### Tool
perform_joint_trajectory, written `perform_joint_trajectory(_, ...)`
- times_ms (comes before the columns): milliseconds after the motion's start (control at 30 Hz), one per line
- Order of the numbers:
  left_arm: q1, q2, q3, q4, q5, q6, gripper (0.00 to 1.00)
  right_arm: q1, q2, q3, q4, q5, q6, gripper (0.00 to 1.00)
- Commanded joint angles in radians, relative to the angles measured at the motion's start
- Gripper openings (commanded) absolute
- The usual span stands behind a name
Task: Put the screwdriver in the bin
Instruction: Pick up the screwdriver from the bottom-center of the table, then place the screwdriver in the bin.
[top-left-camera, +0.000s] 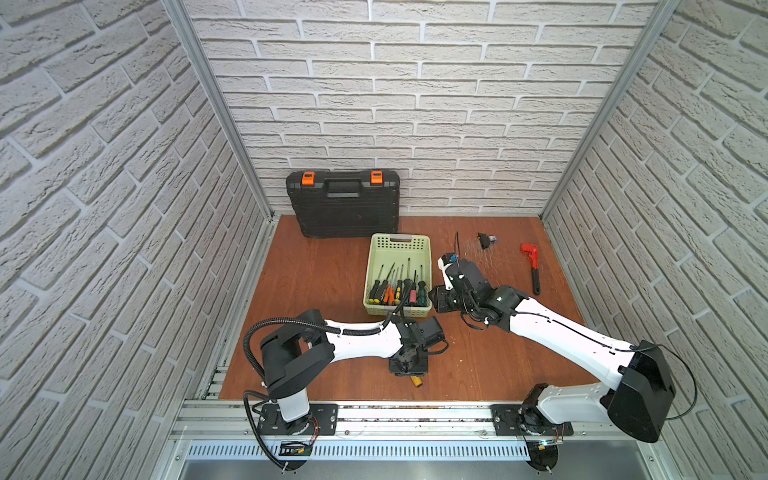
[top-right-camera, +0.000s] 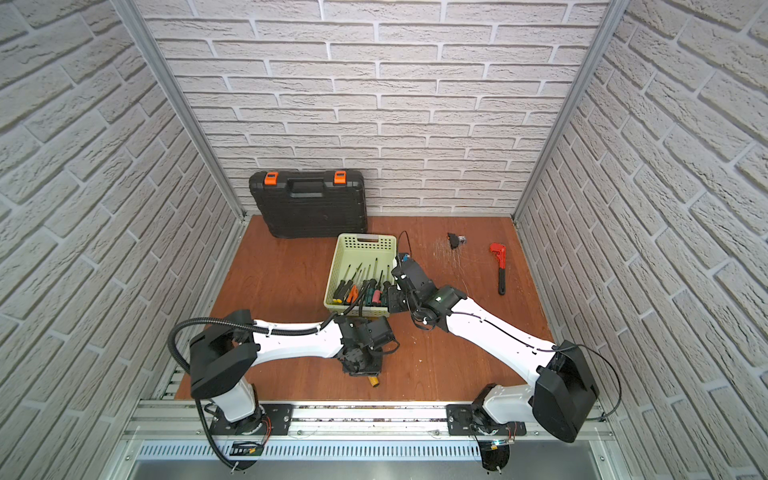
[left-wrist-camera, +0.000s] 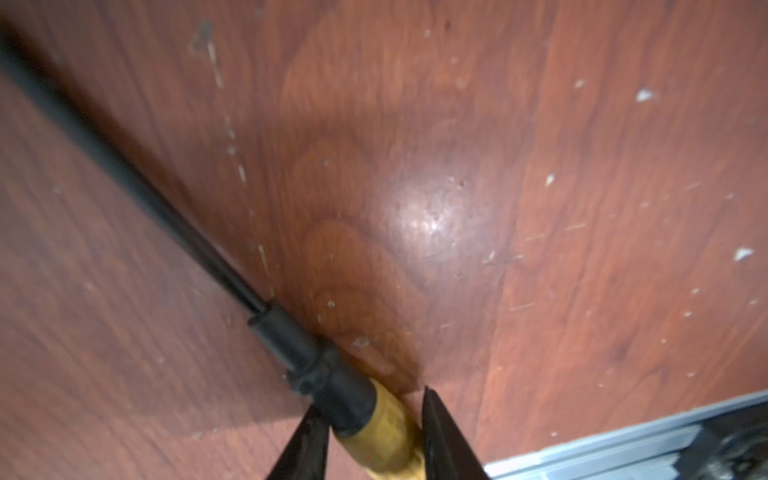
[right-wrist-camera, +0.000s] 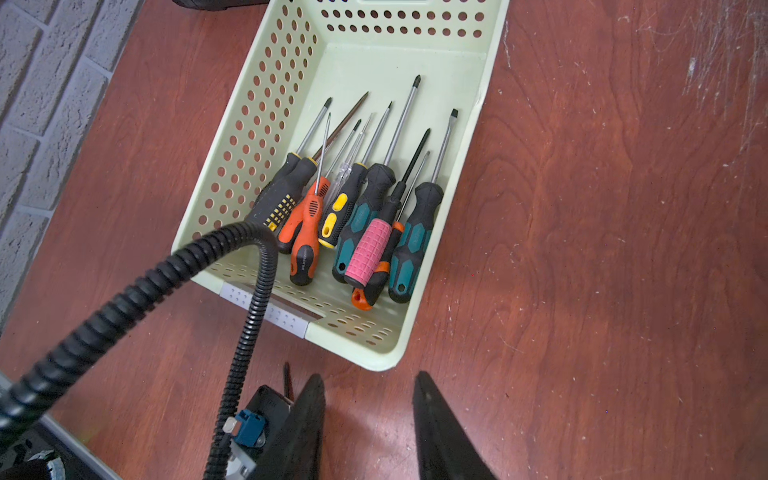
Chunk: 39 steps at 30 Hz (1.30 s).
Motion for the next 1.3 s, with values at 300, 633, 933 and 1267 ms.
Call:
perform_joint_trajectory(300, -0.054, -0.075, 0.068, -0.214, -0.109, 0.073, 0.09, 0.002, -0.007, -0.009, 0.032, 0.023, 0.001, 0.37)
perform_joint_trajectory(633, -0.051, -0.452, 0.012, -0.354, -0.075, 0.184, 0.08, -0.001, -0.018, 0.006, -0.023, 0.036, 0.002, 0.38)
perform_joint_trajectory(933, 0.337, -0.281, 0.365, -0.384, -0.043, 0.559, 0.1, -0.002, -0.025, 0.042, -0.059, 0.022, 0.002, 0.37)
perform_joint_trajectory(1267, 0.572, 0.08, 0.558, -0.331, -0.048, 0.809, 0.06, -0.002, -0.119, 0.024, -0.13, 0.083, 0.0, 0.37)
